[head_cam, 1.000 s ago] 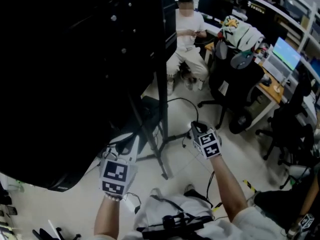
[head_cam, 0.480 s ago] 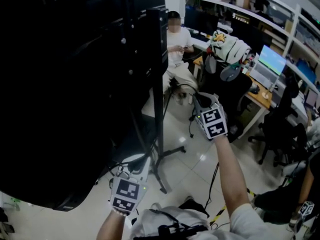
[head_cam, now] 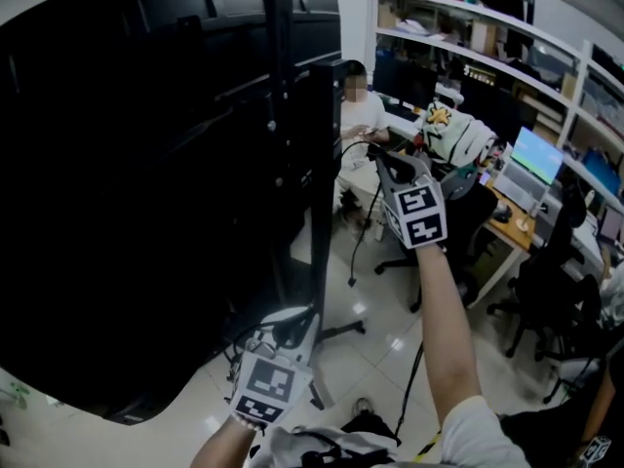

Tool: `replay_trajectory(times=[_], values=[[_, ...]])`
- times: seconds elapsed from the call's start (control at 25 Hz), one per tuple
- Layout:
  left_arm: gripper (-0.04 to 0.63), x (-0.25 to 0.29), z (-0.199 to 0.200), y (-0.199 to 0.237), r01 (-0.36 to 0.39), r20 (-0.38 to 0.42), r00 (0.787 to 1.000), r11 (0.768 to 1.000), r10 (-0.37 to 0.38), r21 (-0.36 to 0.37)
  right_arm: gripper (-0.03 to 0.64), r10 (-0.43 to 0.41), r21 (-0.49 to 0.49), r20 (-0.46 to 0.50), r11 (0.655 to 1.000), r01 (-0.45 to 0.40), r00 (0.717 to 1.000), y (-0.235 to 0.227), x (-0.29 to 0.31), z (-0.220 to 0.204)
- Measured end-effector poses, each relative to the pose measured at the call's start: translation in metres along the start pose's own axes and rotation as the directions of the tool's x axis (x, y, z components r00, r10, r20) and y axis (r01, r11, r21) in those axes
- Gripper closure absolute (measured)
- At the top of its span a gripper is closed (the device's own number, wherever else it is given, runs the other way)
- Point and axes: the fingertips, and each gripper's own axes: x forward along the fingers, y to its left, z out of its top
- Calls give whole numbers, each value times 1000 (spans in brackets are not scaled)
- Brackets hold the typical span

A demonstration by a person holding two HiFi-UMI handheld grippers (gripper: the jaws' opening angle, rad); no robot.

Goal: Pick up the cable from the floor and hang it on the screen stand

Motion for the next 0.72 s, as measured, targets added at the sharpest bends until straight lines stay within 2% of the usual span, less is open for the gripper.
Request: replay_trajectory(times=[0.16, 0.28, 0.52, 0.72], values=[[580, 12, 27, 0, -42, 43, 998, 999, 43, -25, 586, 33, -29, 141, 999, -29, 989, -14, 21, 53], [580, 23, 43, 4, -97, 61, 993, 995, 98, -30, 586, 78, -71, 207, 995, -65, 975, -17, 43, 82], [580, 39, 64, 17, -231, 88, 968, 971, 236, -58, 584, 153, -125, 323, 985, -118, 934, -25, 79, 131], [580, 53, 71, 16, -298, 88, 948, 949, 307, -103, 584, 130, -120, 376, 989, -91, 918, -46, 101, 160]])
